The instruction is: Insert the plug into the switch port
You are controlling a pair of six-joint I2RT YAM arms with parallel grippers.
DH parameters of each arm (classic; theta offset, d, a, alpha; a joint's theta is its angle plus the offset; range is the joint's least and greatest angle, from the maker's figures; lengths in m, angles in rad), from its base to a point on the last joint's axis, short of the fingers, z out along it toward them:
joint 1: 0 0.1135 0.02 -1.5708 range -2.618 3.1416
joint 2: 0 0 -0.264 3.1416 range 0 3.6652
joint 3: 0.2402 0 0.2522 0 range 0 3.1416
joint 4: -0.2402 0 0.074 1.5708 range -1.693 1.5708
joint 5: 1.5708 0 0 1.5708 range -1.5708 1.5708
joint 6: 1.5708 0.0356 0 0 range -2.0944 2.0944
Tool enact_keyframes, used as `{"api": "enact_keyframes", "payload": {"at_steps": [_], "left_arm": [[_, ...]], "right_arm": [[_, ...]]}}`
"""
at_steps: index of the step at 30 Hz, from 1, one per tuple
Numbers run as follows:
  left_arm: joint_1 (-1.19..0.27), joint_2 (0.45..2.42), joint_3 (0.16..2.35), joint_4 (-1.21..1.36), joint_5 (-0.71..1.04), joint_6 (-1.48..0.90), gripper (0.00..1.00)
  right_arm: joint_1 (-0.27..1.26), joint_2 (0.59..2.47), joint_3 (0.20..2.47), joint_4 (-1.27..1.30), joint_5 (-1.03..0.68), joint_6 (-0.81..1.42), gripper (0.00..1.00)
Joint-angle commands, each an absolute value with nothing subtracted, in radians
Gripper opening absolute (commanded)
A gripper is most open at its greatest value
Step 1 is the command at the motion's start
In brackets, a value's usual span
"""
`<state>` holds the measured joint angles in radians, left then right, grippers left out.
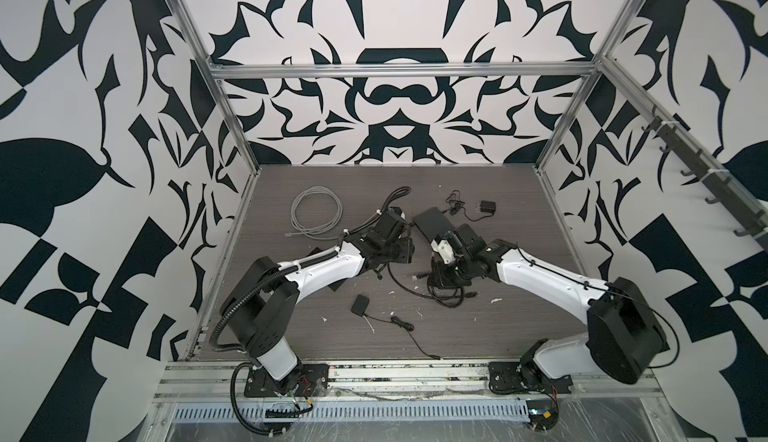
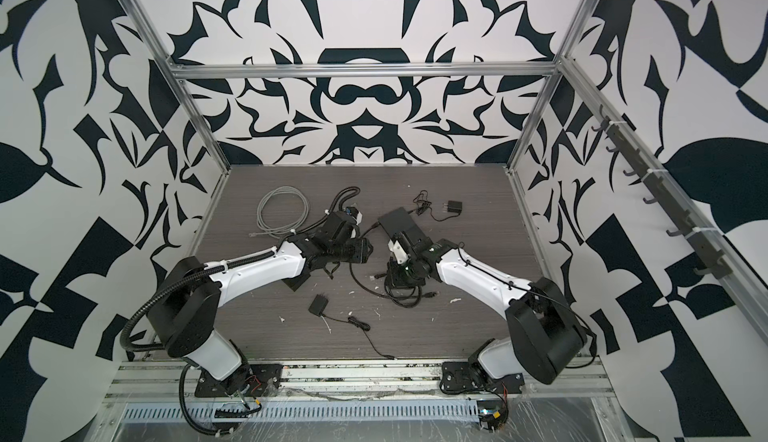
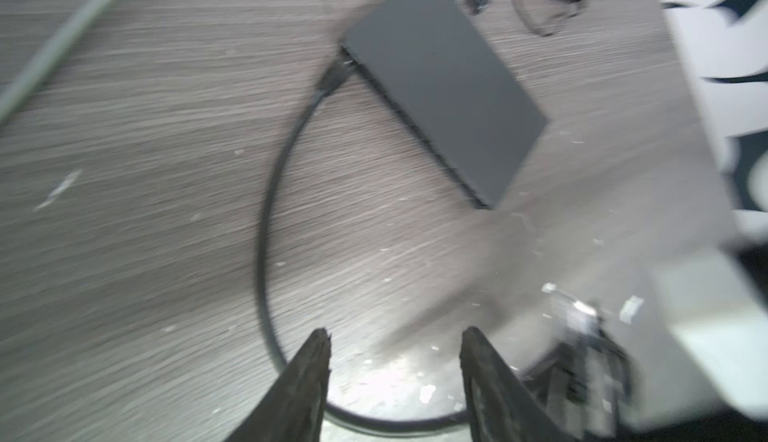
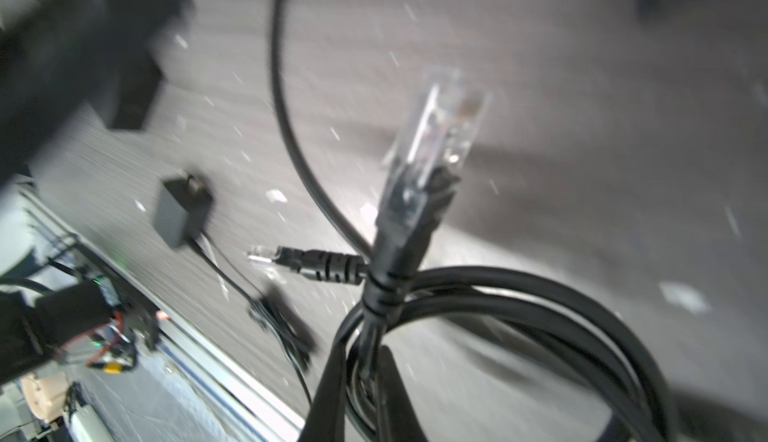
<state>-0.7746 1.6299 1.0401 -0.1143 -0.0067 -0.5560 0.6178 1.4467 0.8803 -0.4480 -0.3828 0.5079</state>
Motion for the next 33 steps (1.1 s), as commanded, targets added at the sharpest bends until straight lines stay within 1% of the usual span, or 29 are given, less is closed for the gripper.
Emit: {"api": "enact_keyframes", "payload": {"at_steps": [1,4,7,10,14,16,20,22,27,29,33], "left_arm": [[-0.727,1.606,0.974,0.024,0.153,-0.568,0.53],[-0.726,1.621,0.952,0.096,0.204,-0.571,0.51],[-0.724,1.654,0.946,0.142,0.23,-0.572,0.47],[-0.705,1.685,0.922,0.227,0.277,-0.604,0.43],[-0.67,1.708,0.908,0.281,0.287,-0.627,0.42],[-0.656,1.71,0.921,0.22,0.221,-0.618,0.43],[-0.644,1.682,0.921,0.115,0.056,-0.633,0.49],[-0.642,1.656,0.898,0.107,-0.01,-0.649,0.51],[-0.596,1.605,0.846,0.106,-0.061,-0.686,0.52],[-0.58,1.595,0.835,0.099,-0.08,-0.684,0.52],[-0.568,1.571,0.807,0.083,-0.135,-0.685,0.52]], "right_arm": [[0.617,1.473,0.889,-0.291,-0.432,0.461,0.14],[0.613,1.492,0.886,-0.21,-0.471,0.417,0.16],[0.608,1.514,0.897,-0.156,-0.495,0.38,0.17],[0.598,1.547,0.92,-0.149,-0.508,0.346,0.17],[0.565,1.61,0.948,-0.161,-0.514,0.329,0.17],[0.54,1.637,0.966,-0.19,-0.51,0.323,0.17],[0.528,1.636,0.994,-0.234,-0.459,0.275,0.27],[0.53,1.645,1.019,-0.243,-0.462,0.248,0.31],[0.555,1.711,1.108,-0.271,-0.449,0.245,0.39],[0.581,1.758,1.171,-0.317,-0.426,0.24,0.41],[0.637,1.853,1.32,-0.473,-0.294,0.235,0.45]]}}
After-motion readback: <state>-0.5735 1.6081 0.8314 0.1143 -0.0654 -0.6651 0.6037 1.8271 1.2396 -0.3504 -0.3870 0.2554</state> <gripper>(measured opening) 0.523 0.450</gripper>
